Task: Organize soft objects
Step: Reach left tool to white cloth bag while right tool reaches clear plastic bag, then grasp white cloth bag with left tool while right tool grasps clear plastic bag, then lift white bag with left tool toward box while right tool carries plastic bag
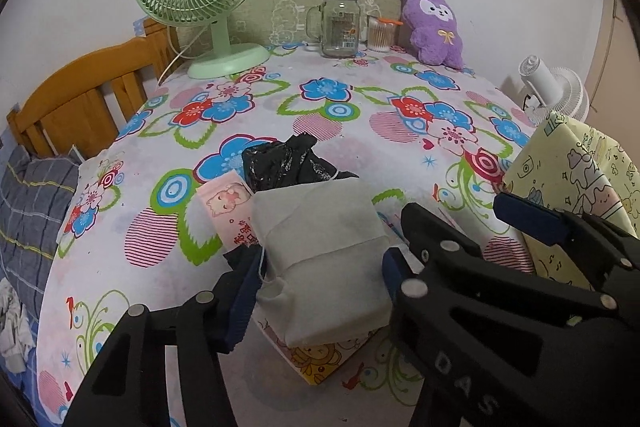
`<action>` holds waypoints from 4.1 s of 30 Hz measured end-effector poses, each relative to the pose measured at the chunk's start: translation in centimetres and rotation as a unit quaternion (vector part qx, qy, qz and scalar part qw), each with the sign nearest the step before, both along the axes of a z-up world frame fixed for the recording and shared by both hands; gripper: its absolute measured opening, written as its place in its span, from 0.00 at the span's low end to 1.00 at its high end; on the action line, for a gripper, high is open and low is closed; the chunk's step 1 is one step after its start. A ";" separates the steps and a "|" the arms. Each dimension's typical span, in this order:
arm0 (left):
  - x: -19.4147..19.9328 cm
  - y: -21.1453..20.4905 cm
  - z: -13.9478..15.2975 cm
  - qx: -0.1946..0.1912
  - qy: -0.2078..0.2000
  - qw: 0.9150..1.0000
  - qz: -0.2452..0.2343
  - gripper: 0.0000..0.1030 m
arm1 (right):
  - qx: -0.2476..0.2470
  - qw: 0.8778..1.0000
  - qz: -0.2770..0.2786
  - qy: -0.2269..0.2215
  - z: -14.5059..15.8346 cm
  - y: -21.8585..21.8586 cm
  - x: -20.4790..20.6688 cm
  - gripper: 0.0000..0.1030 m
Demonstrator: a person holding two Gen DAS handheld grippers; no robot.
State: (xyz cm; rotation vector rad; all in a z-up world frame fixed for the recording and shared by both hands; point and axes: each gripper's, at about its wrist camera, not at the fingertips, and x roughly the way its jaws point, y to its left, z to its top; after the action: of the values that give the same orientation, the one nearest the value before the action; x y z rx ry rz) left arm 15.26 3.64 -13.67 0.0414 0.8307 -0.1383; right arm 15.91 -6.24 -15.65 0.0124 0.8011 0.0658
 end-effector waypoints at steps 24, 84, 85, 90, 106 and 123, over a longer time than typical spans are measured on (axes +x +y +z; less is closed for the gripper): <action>0.5 -0.7 -0.7 0.003 0.013 1.000 -0.013 0.51 | 0.034 0.998 -0.023 0.051 -2.1 -1.7 1.6 0.24; -7.0 -3.8 11.7 -0.007 -0.127 0.992 -0.007 0.29 | 0.015 0.994 0.009 -0.108 12.4 -3.8 -7.6 0.21; -7.0 -3.9 11.8 -0.009 -0.128 0.992 -0.007 0.29 | 0.013 0.994 0.009 -0.110 12.6 -3.9 -7.6 0.21; -6.8 -4.6 12.4 -0.012 -0.131 0.991 -0.009 0.29 | 0.011 0.993 0.010 -0.118 13.3 -4.7 -7.7 0.21; -5.7 -9.2 11.7 -0.016 -0.121 0.992 -0.032 0.29 | 0.009 0.993 -0.008 -0.118 13.0 -9.2 -7.3 0.21; -4.3 -14.9 10.2 -0.015 -0.098 0.992 -0.079 0.29 | 0.001 0.993 -0.050 -0.109 11.5 -14.9 -6.7 0.21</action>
State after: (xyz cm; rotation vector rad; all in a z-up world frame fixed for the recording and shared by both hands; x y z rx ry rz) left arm 10.97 -11.23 -3.50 0.0913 0.6288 -0.2910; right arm 9.23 -21.15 -4.19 0.0470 0.5816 -0.0269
